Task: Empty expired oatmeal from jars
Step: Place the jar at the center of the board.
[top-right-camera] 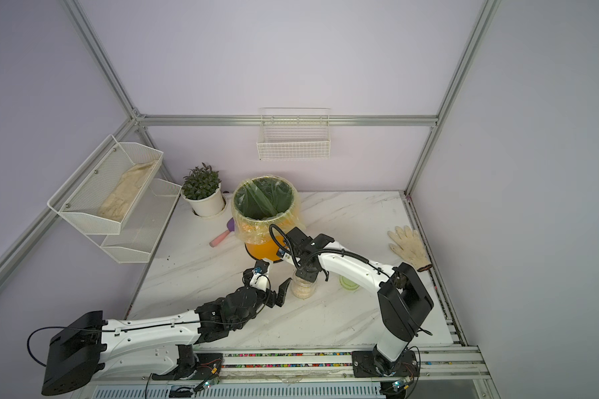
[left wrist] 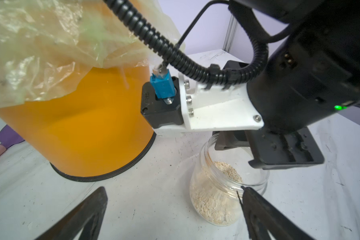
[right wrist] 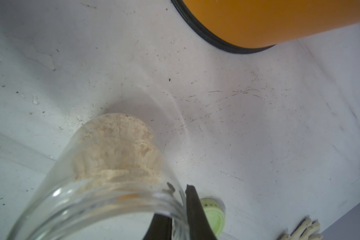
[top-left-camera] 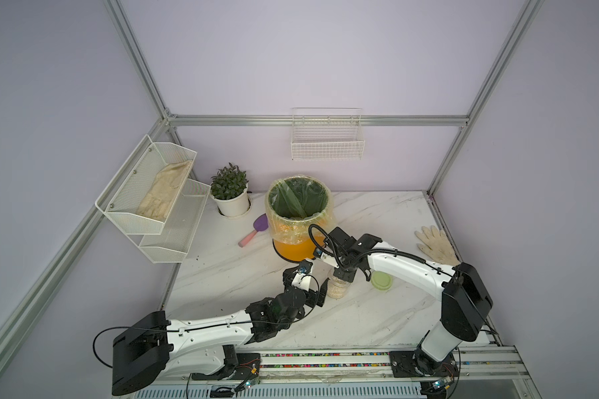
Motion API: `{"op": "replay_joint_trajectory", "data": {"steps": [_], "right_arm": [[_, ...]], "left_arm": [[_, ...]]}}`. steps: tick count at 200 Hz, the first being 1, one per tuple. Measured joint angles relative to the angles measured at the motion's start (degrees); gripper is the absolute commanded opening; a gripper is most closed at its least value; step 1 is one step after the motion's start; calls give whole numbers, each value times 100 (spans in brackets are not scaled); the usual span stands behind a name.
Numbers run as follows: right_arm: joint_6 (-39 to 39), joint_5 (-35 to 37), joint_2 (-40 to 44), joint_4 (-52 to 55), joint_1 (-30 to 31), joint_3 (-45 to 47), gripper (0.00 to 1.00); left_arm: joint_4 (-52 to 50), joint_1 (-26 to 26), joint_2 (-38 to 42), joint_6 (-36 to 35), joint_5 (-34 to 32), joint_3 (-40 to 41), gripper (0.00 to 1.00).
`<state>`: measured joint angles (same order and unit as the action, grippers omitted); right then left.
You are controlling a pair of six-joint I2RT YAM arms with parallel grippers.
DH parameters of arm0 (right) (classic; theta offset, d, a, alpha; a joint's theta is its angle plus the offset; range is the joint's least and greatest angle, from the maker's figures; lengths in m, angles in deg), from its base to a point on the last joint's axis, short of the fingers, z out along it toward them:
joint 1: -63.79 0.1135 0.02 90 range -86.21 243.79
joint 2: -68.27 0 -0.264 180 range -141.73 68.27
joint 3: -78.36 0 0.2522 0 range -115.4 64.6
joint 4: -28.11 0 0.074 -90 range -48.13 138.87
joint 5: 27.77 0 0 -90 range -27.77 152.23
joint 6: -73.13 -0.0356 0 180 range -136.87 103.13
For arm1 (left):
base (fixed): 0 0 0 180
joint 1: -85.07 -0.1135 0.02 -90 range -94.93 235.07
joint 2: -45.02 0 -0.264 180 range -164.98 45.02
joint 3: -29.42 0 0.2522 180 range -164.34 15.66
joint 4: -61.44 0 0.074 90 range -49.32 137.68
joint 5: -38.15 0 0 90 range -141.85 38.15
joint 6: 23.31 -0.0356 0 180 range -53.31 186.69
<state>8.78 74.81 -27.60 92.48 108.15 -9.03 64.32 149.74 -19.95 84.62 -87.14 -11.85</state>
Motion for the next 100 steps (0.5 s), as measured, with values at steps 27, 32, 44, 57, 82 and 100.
{"op": "replay_joint_trajectory", "data": {"steps": [27, 32, 44, 57, 82, 100], "right_arm": [[-81, 151, -55, -11, 160, 31, 7], [-96, 186, -87, -17, 181, 28, 6], [-133, 297, -186, -22, 238, -20, 7], [-160, 365, -245, -35, 273, -90, 9], [-223, 444, -337, -74, 315, -160, 31], [-299, 387, -411, -87, 330, -190, 57]], "left_arm": [[-177, 0, 0, 59, -79, 0, 100], [-197, 0, 0, 72, -92, 0, 100], [-221, 0, 0, 101, -120, 0, 100], [-238, 0, 0, 118, -133, 0, 100], [-286, 0, 0, 168, -164, 0, 100], [-361, 2, 0, 212, -181, 0, 100]]}}
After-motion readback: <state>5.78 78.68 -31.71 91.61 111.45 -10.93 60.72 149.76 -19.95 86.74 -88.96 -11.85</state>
